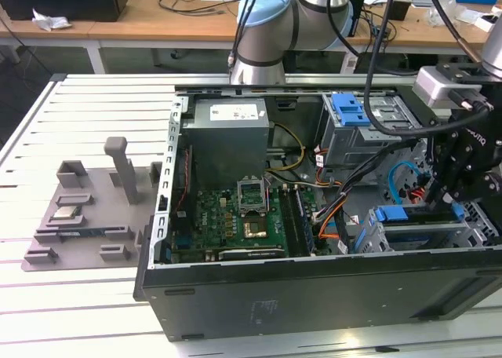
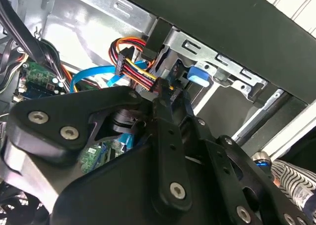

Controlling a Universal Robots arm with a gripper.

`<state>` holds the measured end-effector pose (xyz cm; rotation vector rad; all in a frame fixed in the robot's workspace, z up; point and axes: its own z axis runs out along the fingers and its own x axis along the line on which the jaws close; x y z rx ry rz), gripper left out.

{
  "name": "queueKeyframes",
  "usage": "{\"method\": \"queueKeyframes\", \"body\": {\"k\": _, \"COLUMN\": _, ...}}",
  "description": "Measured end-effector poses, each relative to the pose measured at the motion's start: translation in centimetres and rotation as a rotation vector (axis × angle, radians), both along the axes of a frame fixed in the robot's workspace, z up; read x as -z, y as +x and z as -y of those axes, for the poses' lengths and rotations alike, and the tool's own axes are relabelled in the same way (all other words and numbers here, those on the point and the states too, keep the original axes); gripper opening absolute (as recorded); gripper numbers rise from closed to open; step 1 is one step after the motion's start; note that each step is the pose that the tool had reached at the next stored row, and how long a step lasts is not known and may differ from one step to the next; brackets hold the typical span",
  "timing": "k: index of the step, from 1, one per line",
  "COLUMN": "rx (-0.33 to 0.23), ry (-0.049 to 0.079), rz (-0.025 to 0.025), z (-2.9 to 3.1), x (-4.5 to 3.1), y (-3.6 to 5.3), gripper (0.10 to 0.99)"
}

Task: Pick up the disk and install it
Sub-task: 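Insert the first disk wire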

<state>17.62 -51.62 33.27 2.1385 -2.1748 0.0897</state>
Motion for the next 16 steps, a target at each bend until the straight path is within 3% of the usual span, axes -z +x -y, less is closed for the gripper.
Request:
{"method": "queueKeyframes", "body": {"k": 1, "rx": 0.000, "ry": -0.001, "rz": 0.0001, "z": 0.00, "x": -0.09, "y": 0.00, "gripper": 0.243}}
{"method": "queueKeyframes", "body": {"k": 5, "rx": 0.000, "ry": -0.001, "rz": 0.0004, "z": -0.21, "x": -1.80, "y": 0.00, "gripper": 0.227}}
{"method": "queueKeyframes", "body": {"k": 6, "rx": 0.000, "ry": -0.001, "rz": 0.0004, "z": -0.26, "x": -2.32, "y": 0.01, "gripper": 0.106}}
{"method": "queueKeyframes", "body": {"k": 10, "rx": 0.000, "ry": -0.001, "rz": 0.0005, "z": -0.37, "x": -3.56, "y": 0.01, "gripper": 0.106}}
{"method": "queueKeyframes", "body": {"k": 11, "rx": 0.000, "ry": -0.001, "rz": 0.0005, "z": -0.39, "x": -4.15, "y": 0.01, "gripper": 0.106}}
{"method": "queueKeyframes", "body": {"k": 16, "rx": 0.000, "ry": -0.001, "rz": 0.0004, "z": -0.40, "x": -4.66, "y": 0.01, "gripper": 0.106}}
